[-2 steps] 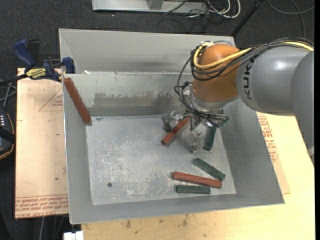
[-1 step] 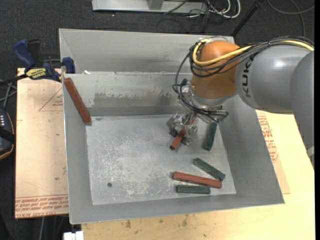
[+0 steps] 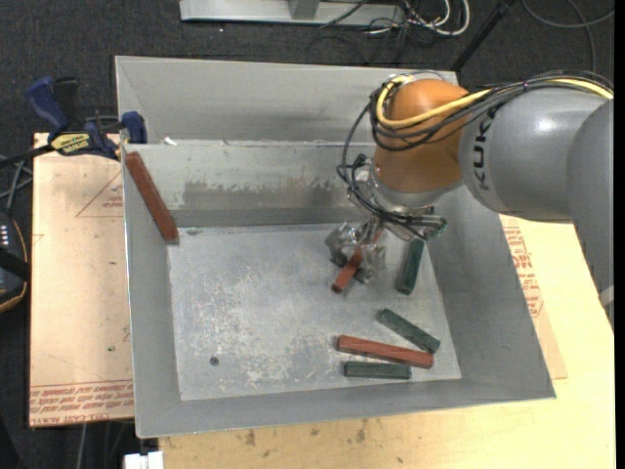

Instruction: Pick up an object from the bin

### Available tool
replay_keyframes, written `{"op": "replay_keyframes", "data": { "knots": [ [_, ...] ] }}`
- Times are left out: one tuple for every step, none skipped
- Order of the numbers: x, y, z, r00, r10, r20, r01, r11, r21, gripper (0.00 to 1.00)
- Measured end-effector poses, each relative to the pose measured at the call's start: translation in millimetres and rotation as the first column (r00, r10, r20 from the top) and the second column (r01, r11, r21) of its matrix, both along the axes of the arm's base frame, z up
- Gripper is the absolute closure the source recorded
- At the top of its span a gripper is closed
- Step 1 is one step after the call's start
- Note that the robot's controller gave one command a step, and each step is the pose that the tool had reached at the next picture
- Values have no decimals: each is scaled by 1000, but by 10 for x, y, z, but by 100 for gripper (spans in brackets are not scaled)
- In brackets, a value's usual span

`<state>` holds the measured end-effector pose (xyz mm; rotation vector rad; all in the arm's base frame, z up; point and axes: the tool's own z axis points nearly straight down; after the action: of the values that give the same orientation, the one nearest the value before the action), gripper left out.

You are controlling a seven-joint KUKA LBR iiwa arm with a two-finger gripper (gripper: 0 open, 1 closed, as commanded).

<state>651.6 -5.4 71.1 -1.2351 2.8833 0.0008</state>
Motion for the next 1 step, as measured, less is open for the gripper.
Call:
{"op": "replay_keyframes", "data": {
  "knots": [
    [-2, 1, 11, 1000, 0, 0, 0, 1000, 0, 100]
  ]
}}
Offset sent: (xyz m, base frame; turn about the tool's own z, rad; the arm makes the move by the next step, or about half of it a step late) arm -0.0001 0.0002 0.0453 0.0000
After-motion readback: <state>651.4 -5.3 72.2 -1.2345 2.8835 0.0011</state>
